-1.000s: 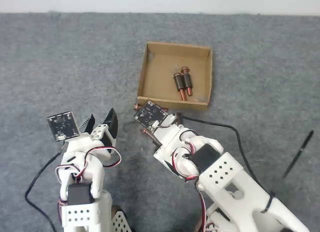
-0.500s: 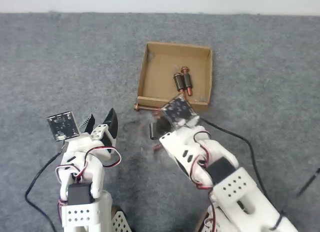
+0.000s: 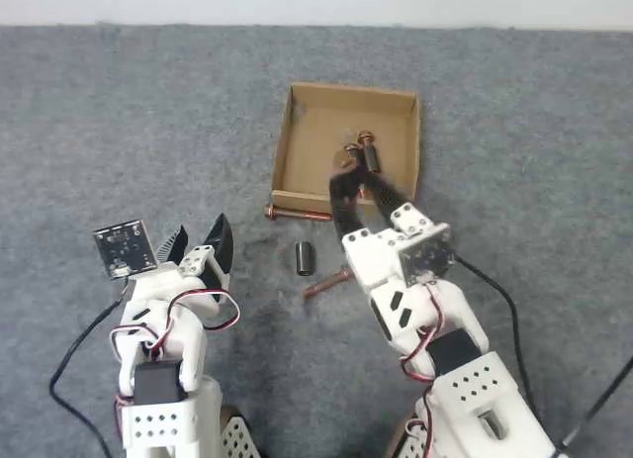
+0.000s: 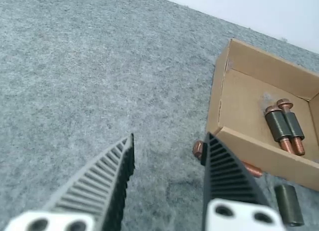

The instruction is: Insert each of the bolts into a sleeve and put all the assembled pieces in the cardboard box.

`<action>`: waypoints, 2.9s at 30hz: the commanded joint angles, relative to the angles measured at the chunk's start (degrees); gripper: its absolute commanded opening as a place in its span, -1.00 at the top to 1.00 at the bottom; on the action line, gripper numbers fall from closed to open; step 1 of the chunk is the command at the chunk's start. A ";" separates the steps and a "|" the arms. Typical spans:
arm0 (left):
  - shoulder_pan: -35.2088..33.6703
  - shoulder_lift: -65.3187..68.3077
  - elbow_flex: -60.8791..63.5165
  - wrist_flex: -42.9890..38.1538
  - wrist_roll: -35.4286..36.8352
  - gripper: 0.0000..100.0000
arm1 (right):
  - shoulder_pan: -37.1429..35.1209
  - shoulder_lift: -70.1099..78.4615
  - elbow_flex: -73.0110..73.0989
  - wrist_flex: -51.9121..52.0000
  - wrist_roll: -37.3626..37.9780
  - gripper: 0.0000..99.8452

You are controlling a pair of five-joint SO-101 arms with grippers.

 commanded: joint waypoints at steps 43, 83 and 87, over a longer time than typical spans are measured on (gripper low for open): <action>-3.43 -0.70 -0.48 -3.08 -0.18 0.57 | 4.35 89.89 -99.43 54.99 -0.35 0.99; -3.34 -0.62 -0.48 -2.99 -0.26 0.57 | 0.57 80.92 -104.18 109.76 -7.56 0.91; -3.52 -0.62 -0.48 -2.99 -0.26 0.57 | -1.89 80.84 -96.62 102.99 -7.65 0.86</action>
